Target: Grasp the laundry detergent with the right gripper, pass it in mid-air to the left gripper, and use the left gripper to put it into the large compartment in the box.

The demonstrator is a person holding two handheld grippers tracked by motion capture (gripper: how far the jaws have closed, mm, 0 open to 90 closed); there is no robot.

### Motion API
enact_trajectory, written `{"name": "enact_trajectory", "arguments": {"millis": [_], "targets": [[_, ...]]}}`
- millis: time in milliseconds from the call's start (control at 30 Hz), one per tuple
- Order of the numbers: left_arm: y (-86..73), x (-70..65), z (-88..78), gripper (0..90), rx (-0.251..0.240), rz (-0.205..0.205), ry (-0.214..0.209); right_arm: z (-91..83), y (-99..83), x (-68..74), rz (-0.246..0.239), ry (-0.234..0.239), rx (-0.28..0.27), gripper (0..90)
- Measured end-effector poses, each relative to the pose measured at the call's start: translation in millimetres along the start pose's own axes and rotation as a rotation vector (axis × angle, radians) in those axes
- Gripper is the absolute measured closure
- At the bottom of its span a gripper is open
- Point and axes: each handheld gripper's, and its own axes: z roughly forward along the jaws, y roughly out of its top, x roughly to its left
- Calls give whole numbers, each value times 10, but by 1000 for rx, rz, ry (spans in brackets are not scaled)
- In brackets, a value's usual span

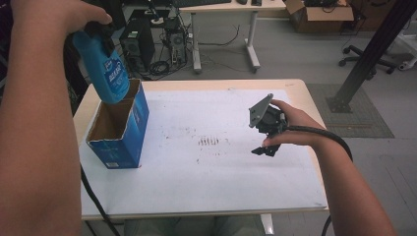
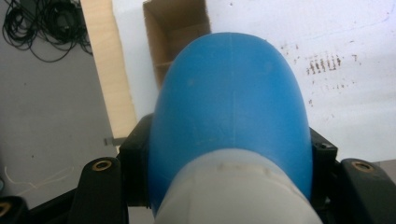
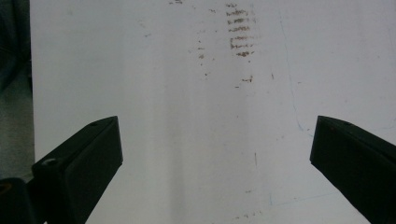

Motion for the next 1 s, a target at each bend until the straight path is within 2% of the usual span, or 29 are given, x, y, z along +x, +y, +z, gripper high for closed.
{"name": "enact_trajectory", "arguments": {"millis": [200, 333, 633, 1000], "targets": [[-27, 107, 42, 379, 5, -40, 17, -43, 26, -15, -8, 14, 26, 26], [-41, 143, 82, 379, 11, -48, 14, -77, 40, -26, -11, 27, 50, 27], [-79, 245, 309, 379, 33, -79, -4, -215, 77, -50, -16, 36, 81, 28], [-127, 328, 620, 378, 53, -105, -17, -258, 76, -33, -19, 37, 91, 28]]}}
